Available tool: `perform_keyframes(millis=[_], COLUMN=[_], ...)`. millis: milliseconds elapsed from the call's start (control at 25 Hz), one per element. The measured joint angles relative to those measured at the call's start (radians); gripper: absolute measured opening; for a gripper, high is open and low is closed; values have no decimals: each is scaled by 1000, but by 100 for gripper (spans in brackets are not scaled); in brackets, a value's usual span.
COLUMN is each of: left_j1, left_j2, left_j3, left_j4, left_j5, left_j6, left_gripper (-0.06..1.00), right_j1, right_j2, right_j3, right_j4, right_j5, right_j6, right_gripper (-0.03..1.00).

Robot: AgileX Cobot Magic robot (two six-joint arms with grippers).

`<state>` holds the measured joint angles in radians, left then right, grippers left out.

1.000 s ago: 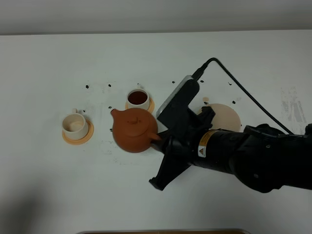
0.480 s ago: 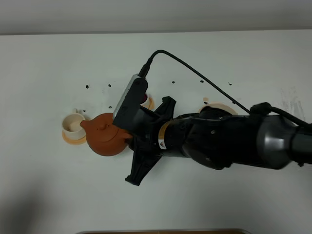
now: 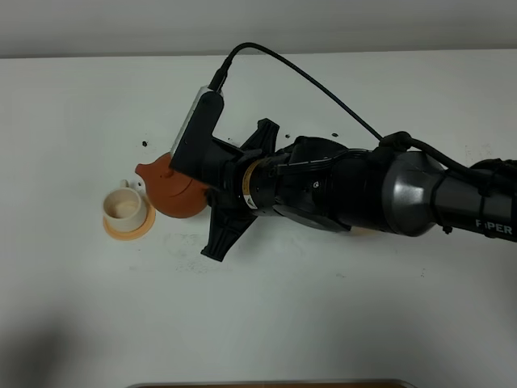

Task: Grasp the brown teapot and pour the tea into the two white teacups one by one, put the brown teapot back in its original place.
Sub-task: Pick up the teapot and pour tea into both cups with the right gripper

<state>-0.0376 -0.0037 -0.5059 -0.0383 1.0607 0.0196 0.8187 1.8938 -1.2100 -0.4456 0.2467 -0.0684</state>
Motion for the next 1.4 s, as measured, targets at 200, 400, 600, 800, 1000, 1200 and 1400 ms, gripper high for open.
perform_keyframes(millis=[200, 400, 600, 800, 1000, 1200, 1400], left_j1=[0, 0, 0, 0, 0, 0, 0], left_j2=[0, 0, 0, 0, 0, 0, 0], left_j3=[0, 0, 0, 0, 0, 0, 0], left_j4=[0, 0, 0, 0, 0, 0, 0], left_j5=[0, 0, 0, 0, 0, 0, 0], left_j6=[0, 0, 0, -1, -1, -1, -1], left_gripper=[41, 41, 41, 41, 41, 41, 41], right_j1=[-2, 4, 10, 17, 20, 25, 27], right_j2=[0, 0, 0, 1, 32, 76, 87], right_j3=[-8, -9, -9, -21, -61, -75, -77], right_j4=[-71, -158, -233, -263, -295, -337, -421], right_j5=[-4, -12, -21, -23, -17, 4, 11], right_j6=[8, 52, 100, 114, 136, 143, 180], right_gripper=[12, 12, 12, 12, 12, 12, 12])
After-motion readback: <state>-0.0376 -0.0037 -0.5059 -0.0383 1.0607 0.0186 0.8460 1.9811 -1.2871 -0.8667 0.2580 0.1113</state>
